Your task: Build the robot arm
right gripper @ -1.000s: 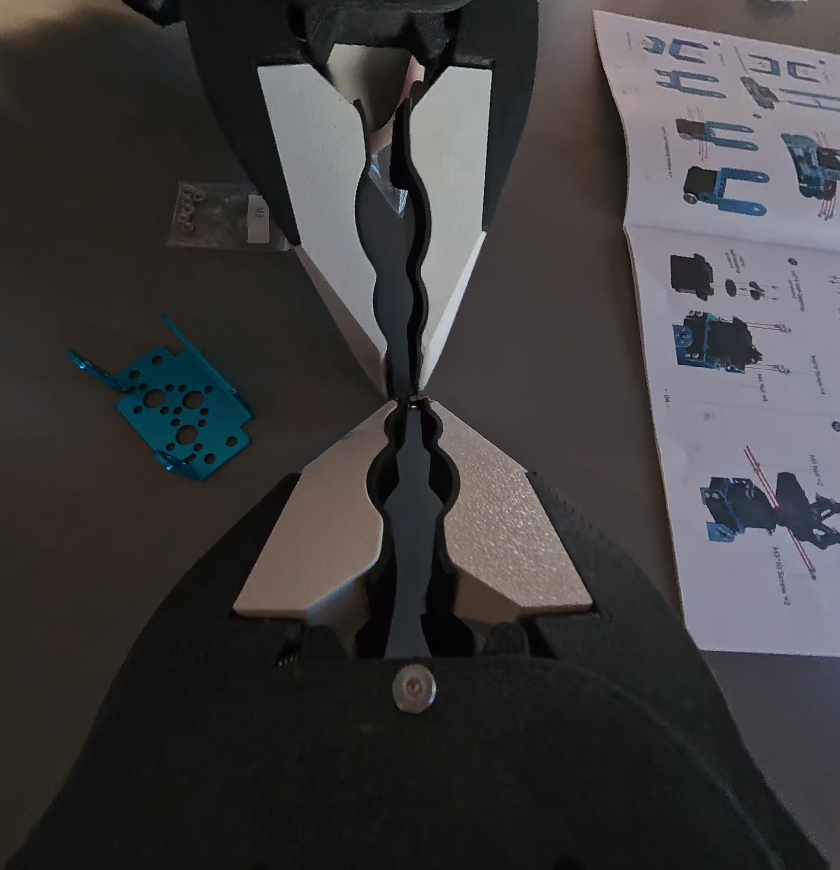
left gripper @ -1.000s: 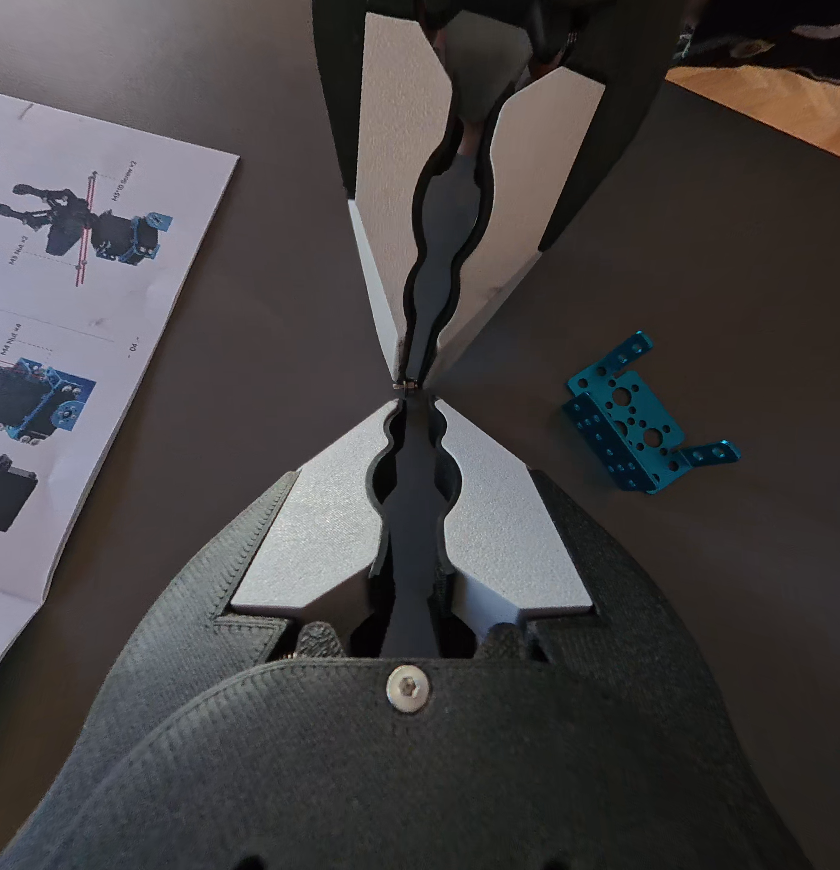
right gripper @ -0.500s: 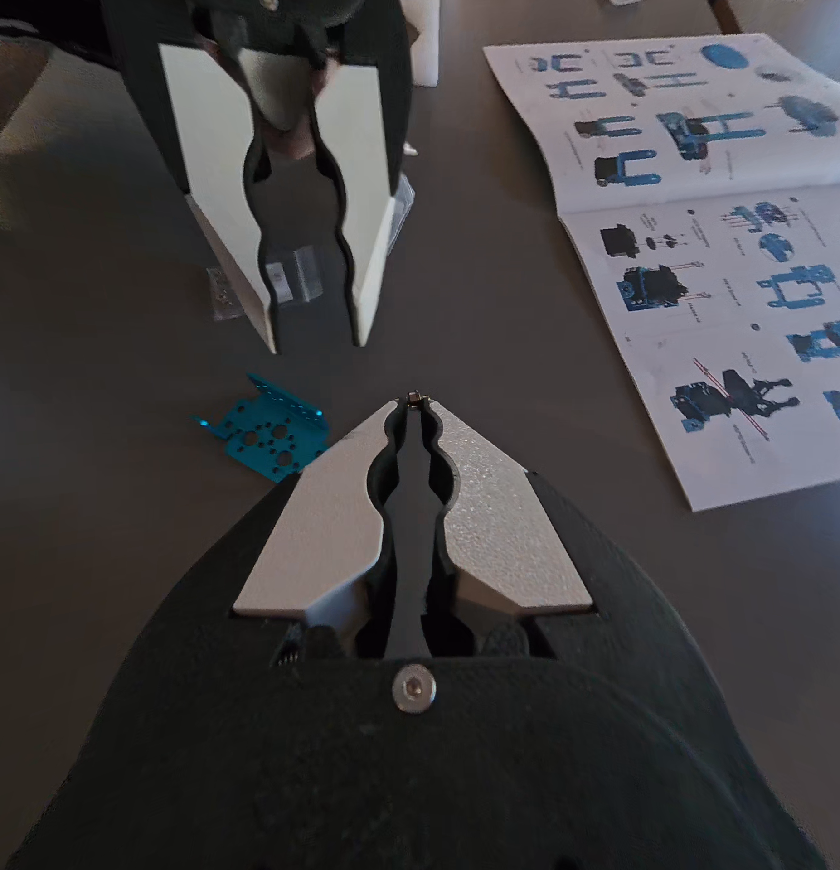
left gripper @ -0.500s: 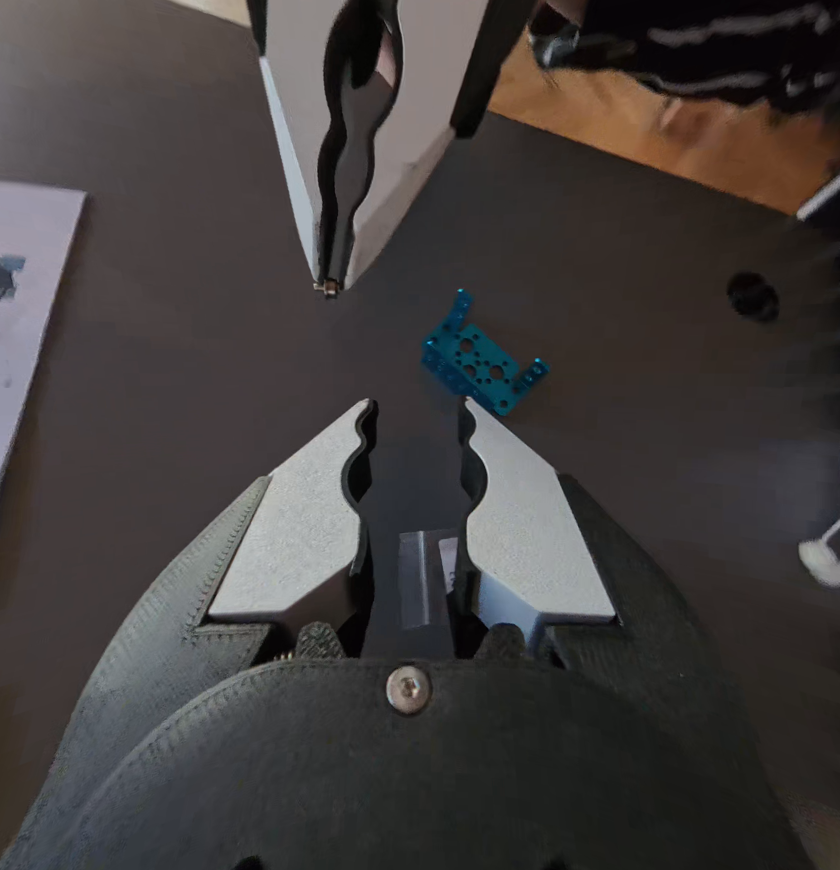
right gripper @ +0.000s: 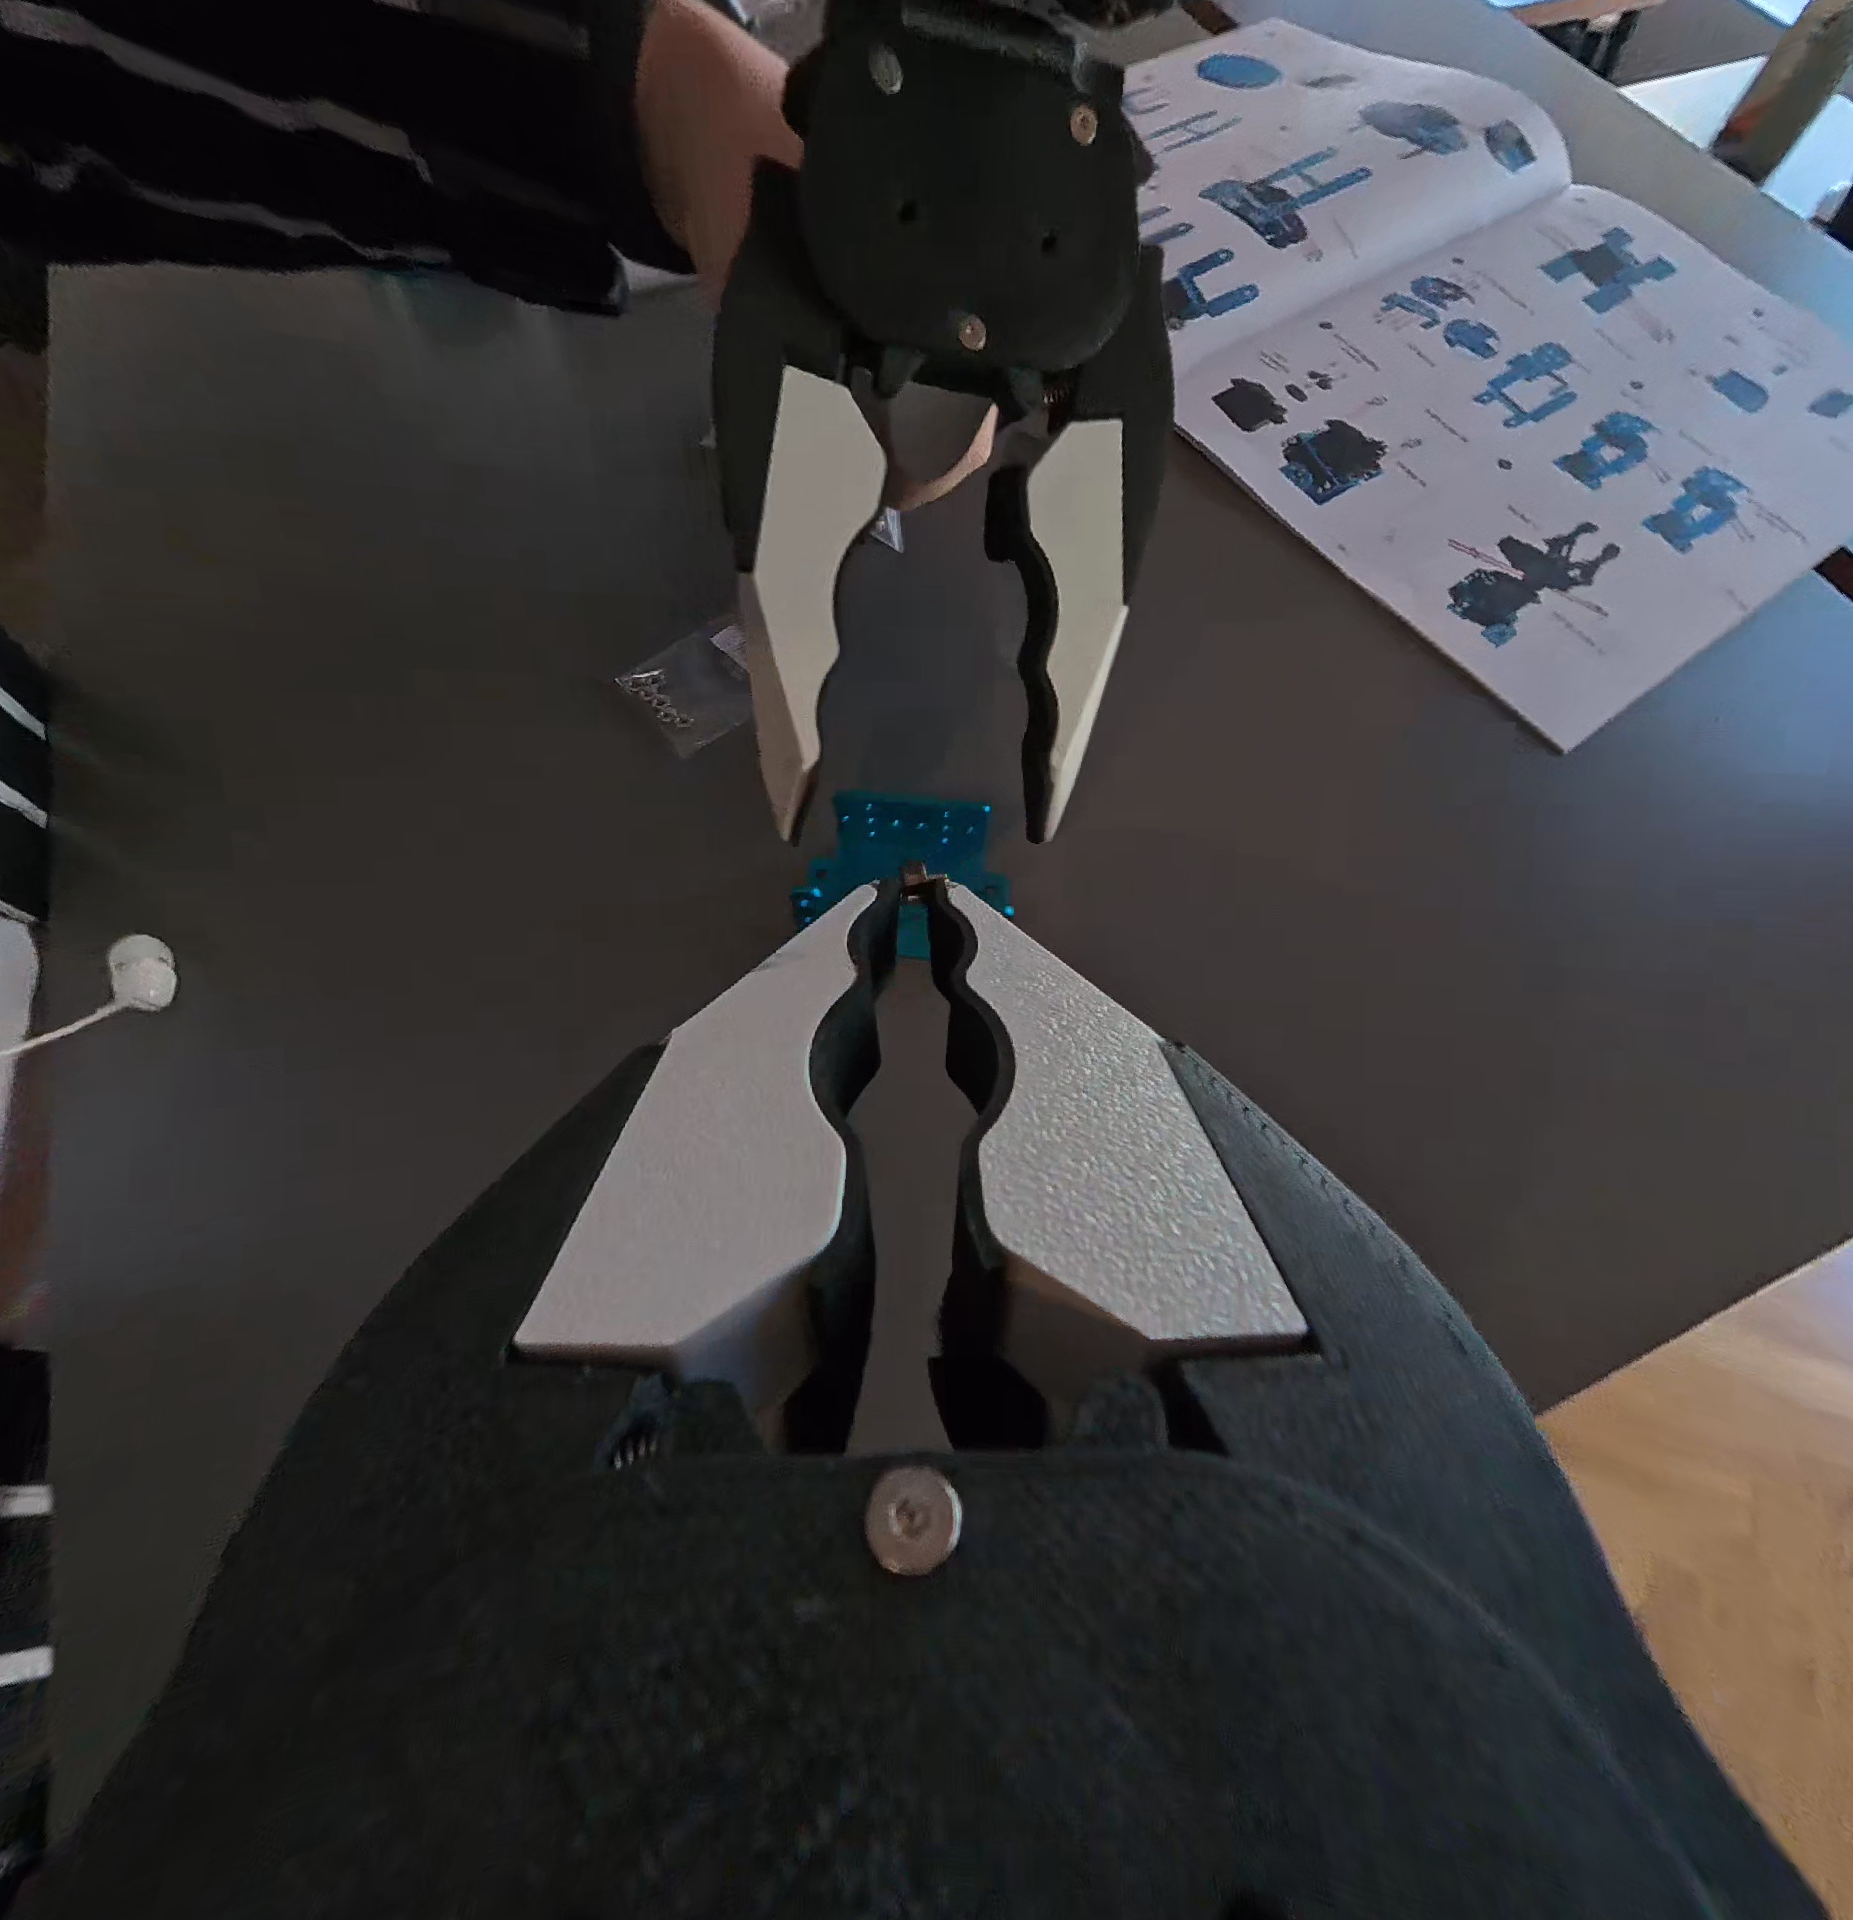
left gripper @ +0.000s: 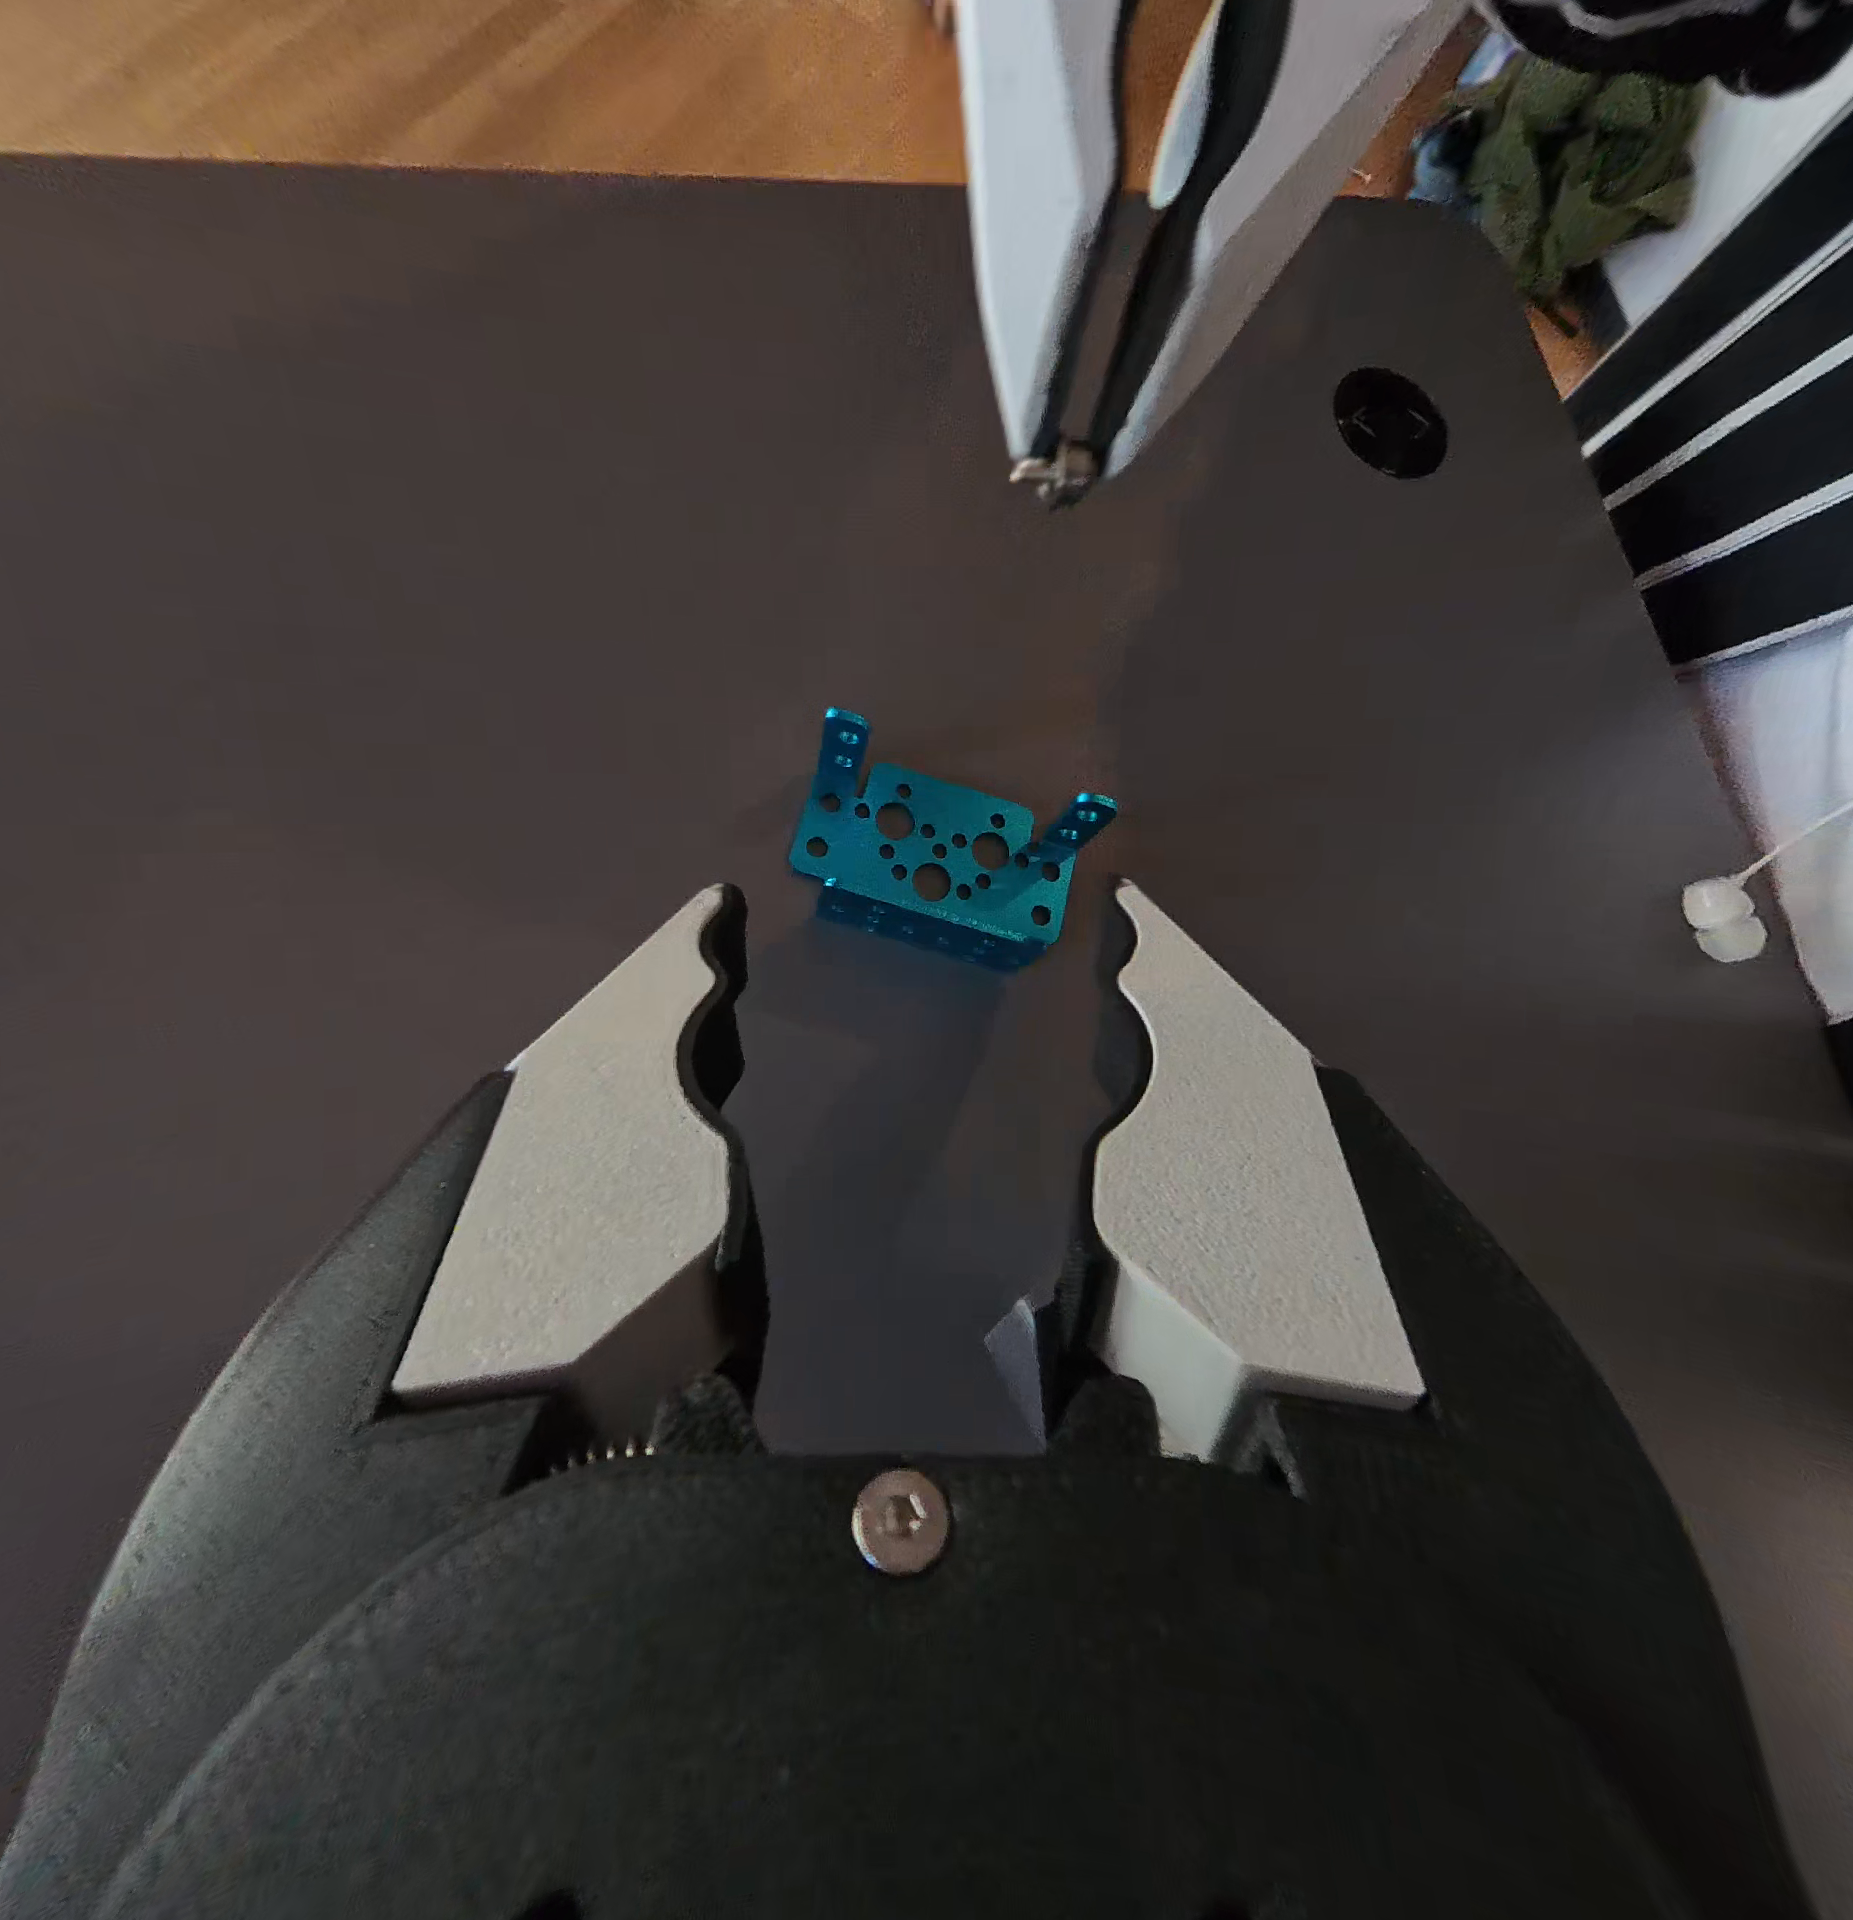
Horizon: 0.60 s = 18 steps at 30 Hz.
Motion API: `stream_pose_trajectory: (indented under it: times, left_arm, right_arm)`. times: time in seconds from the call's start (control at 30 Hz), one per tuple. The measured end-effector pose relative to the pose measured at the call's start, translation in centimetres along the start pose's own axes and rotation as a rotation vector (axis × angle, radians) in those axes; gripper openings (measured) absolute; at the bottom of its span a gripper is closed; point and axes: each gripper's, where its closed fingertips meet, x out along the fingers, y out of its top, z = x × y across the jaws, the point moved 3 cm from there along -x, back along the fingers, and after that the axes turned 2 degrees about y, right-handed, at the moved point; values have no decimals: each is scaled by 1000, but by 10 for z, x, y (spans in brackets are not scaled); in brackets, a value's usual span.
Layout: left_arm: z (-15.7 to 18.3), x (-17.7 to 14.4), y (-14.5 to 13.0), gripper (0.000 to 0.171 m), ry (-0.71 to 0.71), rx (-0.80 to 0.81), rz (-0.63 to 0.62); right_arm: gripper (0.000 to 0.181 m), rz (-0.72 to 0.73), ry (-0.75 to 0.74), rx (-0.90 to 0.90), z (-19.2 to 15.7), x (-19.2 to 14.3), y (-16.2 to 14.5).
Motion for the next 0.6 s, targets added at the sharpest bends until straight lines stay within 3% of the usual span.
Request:
stream_pose_trajectory:
  times: [0.13,0.23,0.47,0.6]
  left_arm:
    - [2,5,-5,46,11,40,5]
    - [4,4,-8,45,73,43,7]
    - [4,-1,-12,45,311,-185,17]
    - [9,0,-12,47,357,-236,35]
  right_arm:
    - [5,15,-51,48,-13,-5,-4]
    - [5,29,-77,65,-19,-7,-4]
    - [5,37,-104,77,-18,2,-3]
    - [5,41,-103,69,-17,8,0]
